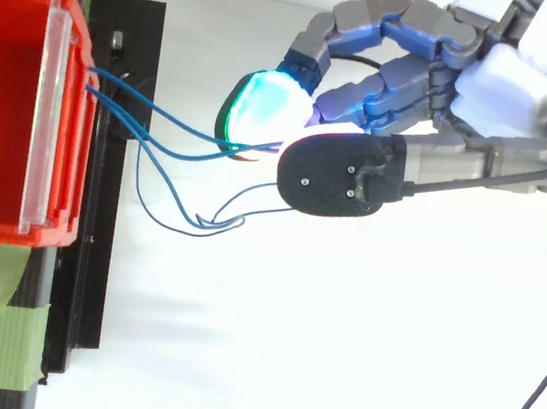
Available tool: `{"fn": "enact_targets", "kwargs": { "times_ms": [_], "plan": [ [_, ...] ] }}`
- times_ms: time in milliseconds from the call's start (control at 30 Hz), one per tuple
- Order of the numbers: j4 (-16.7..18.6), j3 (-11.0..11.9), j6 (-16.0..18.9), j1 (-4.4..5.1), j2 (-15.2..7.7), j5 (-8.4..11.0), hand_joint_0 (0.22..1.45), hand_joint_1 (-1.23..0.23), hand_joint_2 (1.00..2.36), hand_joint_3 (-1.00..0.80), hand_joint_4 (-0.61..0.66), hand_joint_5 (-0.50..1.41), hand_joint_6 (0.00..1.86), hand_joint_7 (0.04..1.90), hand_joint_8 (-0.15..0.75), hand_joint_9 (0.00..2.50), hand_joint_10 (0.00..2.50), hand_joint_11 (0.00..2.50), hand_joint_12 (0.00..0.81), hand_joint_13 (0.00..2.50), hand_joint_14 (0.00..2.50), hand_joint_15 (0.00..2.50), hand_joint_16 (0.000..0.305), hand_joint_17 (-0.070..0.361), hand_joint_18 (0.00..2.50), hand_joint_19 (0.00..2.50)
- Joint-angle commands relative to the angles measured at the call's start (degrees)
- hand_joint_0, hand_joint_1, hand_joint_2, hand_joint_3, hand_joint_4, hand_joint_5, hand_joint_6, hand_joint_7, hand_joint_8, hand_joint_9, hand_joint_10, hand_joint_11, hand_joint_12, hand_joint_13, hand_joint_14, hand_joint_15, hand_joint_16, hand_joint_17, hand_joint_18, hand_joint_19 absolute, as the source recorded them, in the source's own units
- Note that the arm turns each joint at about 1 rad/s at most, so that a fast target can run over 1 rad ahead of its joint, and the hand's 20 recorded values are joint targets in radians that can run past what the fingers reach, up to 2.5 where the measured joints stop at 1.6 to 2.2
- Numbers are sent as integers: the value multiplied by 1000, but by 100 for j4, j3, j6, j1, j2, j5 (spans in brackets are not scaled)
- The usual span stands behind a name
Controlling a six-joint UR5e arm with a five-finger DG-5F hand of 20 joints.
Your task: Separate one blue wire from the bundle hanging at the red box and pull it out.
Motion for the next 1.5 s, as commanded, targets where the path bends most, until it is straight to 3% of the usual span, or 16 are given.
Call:
{"fn": "enact_targets", "kwargs": {
  "times_ms": [0, 367, 400, 433, 600, 700, 867, 967, 1000, 1033, 1100, 1167, 1200, 1233, 1300, 1467],
  "plan": [
    [0, 0, 0, 7, 0, 0, 605, -778, 1019, -172, 153, -199, 864, 864, 290, 880, 9, 1414, 359, 957, 9, 1510, 48, 108, 665, 543],
    [0, 0, 18, 7, 0, 0, 621, -746, 1005, -49, 161, -190, 896, 797, 344, 943, 1, 1371, 434, 1040, 4, 1480, 57, 128, 764, 499],
    [0, 0, 18, 7, 0, 0, 601, -726, 1071, -44, 163, -184, 902, 794, 364, 980, 0, 1343, 463, 1051, 96, 1423, 60, 135, 795, 491],
    [0, 0, 18, -2, 0, 0, 553, -677, 1262, -83, 162, -180, 903, 796, 382, 1000, 0, 1336, 481, 1057, 145, 1390, 62, 140, 814, 480],
    [0, 0, 18, -2, 0, 0, 451, -401, 1768, -208, 169, -171, 902, 832, 408, 1056, 0, 1321, 518, 1089, 225, 1330, 66, 149, 857, 474],
    [0, 0, 18, 7, 0, -9, 426, -260, 1940, -234, 156, -167, 899, 873, 410, 1083, 2, 1287, 528, 1106, 186, 1346, 67, 152, 860, 470],
    [-9, 0, 18, 7, 0, 0, 415, -210, 1984, -255, 150, -162, 896, 874, 420, 1090, 3, 1282, 532, 1111, 194, 1334, 68, 154, 862, 479],
    [-9, 0, 18, -2, 0, -9, 423, -238, 1836, -277, 169, -161, 891, 877, 423, 1092, 4, 1292, 537, 1109, 208, 1331, 70, 157, 871, 474],
    [-9, 0, 18, 7, 9, 0, 441, -262, 1673, -269, 176, -161, 887, 876, 424, 1092, 4, 1290, 540, 1110, 204, 1337, 70, 157, 871, 476],
    [-9, 0, 18, 7, 0, -9, 444, -279, 1636, -284, 173, -161, 886, 870, 426, 1093, 2, 1291, 543, 1112, 206, 1329, 70, 157, 873, 474],
    [-9, 0, 18, -2, 0, -9, 502, -353, 1214, -251, 178, -163, 878, 880, 424, 1087, 5, 1315, 532, 1110, 171, 1360, 69, 155, 859, 482],
    [-9, 0, 18, 7, 0, 0, 521, -354, 1005, -291, 170, -169, 867, 909, 390, 1064, 7, 1324, 495, 1112, 60, 1436, 64, 144, 814, 508],
    [-9, -9, 18, 7, 0, 0, 509, -327, 1008, -352, 148, -175, 857, 951, 345, 1032, 13, 1344, 426, 1081, 4, 1500, 56, 126, 741, 553],
    [0, 0, 18, 7, 0, 0, 495, -303, 1007, -379, 143, -176, 854, 960, 334, 1022, 14, 1355, 421, 1073, 5, 1508, 54, 123, 728, 560],
    [0, 0, 18, 7, 0, 0, 461, -274, 1001, -495, 163, -176, 849, 929, 355, 1037, 14, 1340, 437, 1090, 2, 1510, 58, 130, 756, 544],
    [-9, -9, 18, 7, 0, 0, 382, -327, 1000, -500, 215, -174, 836, 881, 400, 1059, 6, 1341, 501, 1116, 71, 1435, 66, 149, 830, 501]
  ]
}}
